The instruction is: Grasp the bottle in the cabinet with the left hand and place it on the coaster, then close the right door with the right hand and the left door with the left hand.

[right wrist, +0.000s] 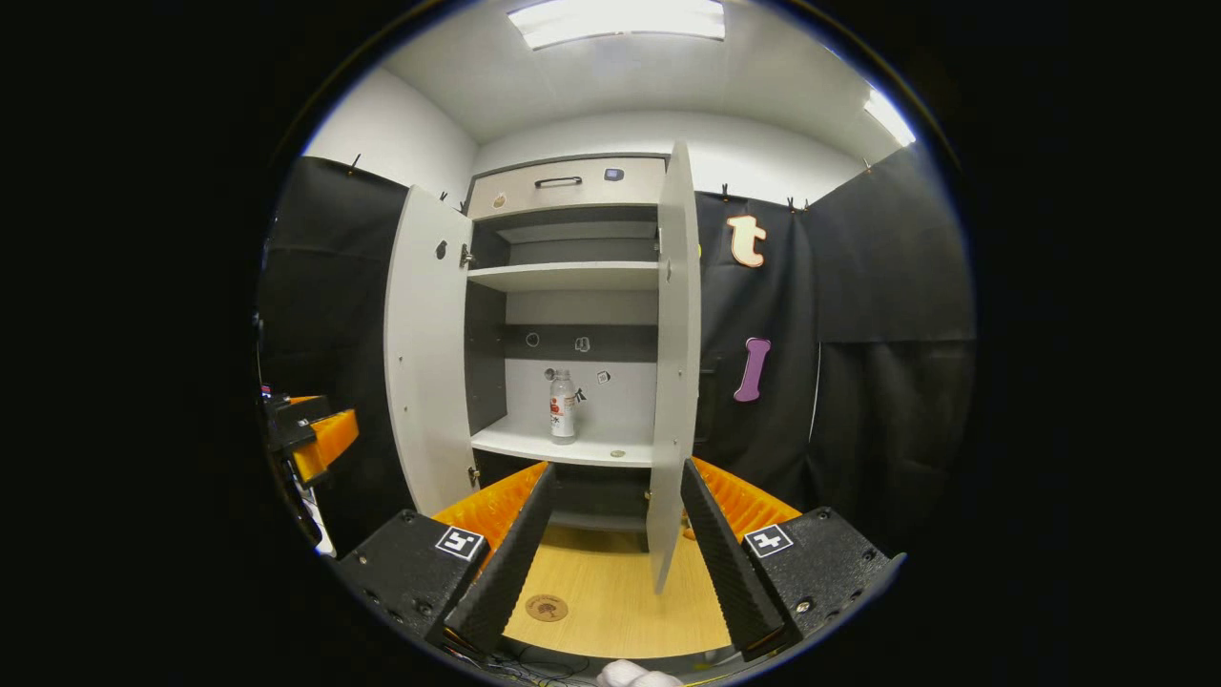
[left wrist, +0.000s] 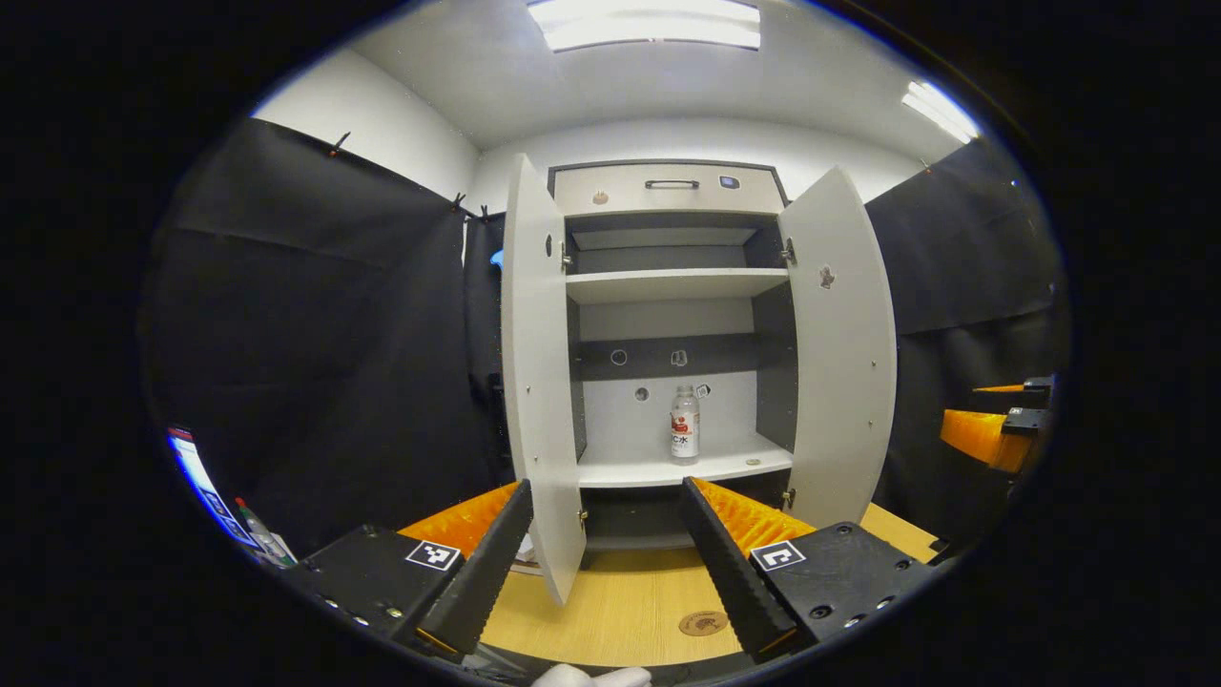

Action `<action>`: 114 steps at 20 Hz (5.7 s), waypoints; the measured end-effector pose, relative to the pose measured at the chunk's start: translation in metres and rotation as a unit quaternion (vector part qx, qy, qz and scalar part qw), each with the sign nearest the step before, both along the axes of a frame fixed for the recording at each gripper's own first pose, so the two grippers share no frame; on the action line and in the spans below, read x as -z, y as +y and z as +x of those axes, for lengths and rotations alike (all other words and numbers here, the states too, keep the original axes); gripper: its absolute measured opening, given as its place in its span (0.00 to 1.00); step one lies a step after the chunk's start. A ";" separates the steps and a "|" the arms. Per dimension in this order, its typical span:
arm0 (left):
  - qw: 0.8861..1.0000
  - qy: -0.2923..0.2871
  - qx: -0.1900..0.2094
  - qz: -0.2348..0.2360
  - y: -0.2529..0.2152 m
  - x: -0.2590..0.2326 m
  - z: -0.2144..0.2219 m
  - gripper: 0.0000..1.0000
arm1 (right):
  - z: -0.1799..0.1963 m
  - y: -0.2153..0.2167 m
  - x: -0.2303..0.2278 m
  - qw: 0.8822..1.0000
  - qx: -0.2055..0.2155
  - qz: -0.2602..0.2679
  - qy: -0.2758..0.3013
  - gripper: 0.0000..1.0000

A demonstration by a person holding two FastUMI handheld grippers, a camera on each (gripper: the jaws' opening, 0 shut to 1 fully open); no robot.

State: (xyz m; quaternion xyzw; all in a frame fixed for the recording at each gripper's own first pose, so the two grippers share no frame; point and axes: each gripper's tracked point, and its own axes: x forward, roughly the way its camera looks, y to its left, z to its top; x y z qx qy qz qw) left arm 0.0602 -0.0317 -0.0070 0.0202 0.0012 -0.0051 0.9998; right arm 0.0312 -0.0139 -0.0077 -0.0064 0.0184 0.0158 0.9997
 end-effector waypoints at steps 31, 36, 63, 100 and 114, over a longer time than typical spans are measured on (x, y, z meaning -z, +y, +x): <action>0.999 0.040 -0.005 -0.029 -0.123 0.071 0.490 0.97 | 0.116 -0.143 -0.023 0.999 0.036 -0.018 0.011 0.82; 0.999 0.021 0.000 -0.033 -0.122 0.053 0.480 0.78 | 0.109 -0.138 -0.026 0.999 0.036 -0.016 0.004 0.82; 0.995 0.035 0.095 -0.003 -0.096 0.288 0.217 0.75 | 0.053 -0.118 0.075 0.996 0.058 -0.020 0.071 0.82; 0.995 -0.019 0.090 -0.043 -0.052 0.138 0.218 0.96 | 0.062 -0.086 0.029 1.000 0.027 0.003 0.010 0.82; 1.000 0.019 -0.014 -0.011 0.086 0.090 0.111 0.96 | 0.027 -0.046 0.027 0.999 0.032 0.014 0.001 0.82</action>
